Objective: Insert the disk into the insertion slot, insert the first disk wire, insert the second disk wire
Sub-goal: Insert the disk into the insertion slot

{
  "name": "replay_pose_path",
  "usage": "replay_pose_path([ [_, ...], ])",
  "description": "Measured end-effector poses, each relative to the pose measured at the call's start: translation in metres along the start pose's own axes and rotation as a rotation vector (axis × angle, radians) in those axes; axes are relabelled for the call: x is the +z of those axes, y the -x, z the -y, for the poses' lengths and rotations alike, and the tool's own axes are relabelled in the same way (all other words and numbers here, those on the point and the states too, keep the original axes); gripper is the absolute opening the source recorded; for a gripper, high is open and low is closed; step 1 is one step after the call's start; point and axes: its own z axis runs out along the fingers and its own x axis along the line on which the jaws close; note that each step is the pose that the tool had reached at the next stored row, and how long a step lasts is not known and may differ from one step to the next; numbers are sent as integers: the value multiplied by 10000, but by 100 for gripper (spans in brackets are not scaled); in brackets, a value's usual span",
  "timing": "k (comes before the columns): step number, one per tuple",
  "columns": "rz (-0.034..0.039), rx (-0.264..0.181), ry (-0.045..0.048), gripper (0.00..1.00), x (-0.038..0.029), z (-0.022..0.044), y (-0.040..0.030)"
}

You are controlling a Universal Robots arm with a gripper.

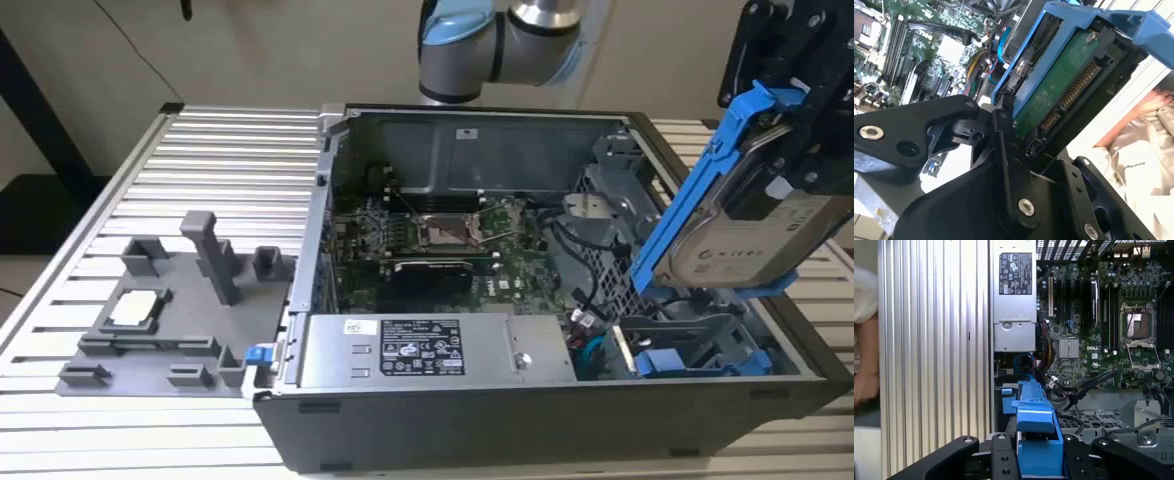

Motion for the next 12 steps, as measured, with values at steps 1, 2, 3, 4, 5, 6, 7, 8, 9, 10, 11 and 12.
replay_pose_path([
  [1, -2, 0, 0, 33, 0, 0, 0],
  [2, -5, 0, 0, 33, 0, 0, 0],
  [3, -7, 0, 0, 33, 0, 0, 0],
  [4, -10, 0, -1, 33, 1, 0, 0],
  [5, -11, 0, 3, 33, 3, 0, 1],
  [6, -13, 1, 39, 33, 5, 0, 1],
  [7, -18, 2, 88, 33, 12, -1, 1],
  [8, -11, -8, 91, 33, 28, 0, 1],
  [9, -8, -25, 92, 33, 43, 4, 1],
  [10, -6, -30, 96, 33, 52, 9, 1],
  [11, -6, -44, 168, 33, 66, 26, 1],
  [12, -10, -65, 224, 33, 78, 49, 2],
])
